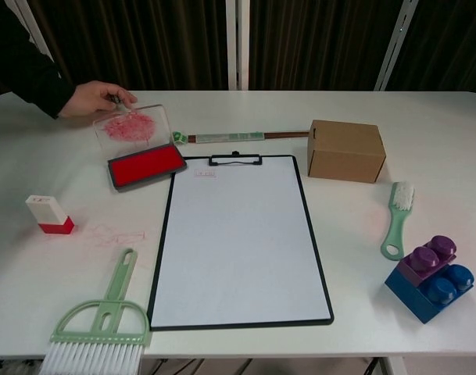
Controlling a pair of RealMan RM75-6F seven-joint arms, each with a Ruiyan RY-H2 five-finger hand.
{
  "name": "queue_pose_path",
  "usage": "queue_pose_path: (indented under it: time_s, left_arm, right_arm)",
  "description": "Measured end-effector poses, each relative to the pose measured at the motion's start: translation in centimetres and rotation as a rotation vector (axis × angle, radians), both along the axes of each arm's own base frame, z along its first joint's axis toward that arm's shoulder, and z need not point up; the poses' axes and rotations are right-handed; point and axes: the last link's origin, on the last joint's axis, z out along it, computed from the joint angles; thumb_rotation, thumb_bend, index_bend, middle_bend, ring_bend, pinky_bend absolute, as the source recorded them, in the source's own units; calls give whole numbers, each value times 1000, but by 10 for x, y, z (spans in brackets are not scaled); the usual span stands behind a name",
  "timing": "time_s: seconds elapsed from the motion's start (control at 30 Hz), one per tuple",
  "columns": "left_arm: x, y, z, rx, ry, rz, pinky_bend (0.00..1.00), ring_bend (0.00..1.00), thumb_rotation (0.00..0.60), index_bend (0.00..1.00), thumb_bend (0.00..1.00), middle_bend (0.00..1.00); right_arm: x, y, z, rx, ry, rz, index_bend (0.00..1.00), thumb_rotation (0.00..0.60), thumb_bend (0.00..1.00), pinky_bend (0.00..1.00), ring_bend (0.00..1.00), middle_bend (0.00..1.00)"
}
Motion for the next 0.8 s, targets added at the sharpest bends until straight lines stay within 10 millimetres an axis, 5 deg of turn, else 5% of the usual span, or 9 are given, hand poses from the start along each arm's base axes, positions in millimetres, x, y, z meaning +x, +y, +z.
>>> queue_pose_path:
  time_s: [0.2, 0.8]
  left_arm:
    - [-4, -1, 12, 24, 2, 9, 179, 72, 208, 124, 192, 117]
    - [-21, -22, 25, 29, 21, 53, 179, 72, 215, 124, 195, 102]
  right_arm:
    - [-2, 2, 0, 10, 6, 10, 0, 600, 232, 0, 0, 0]
    - [2, -3, -8, 3, 27, 22, 0, 600, 245, 0, 0, 0]
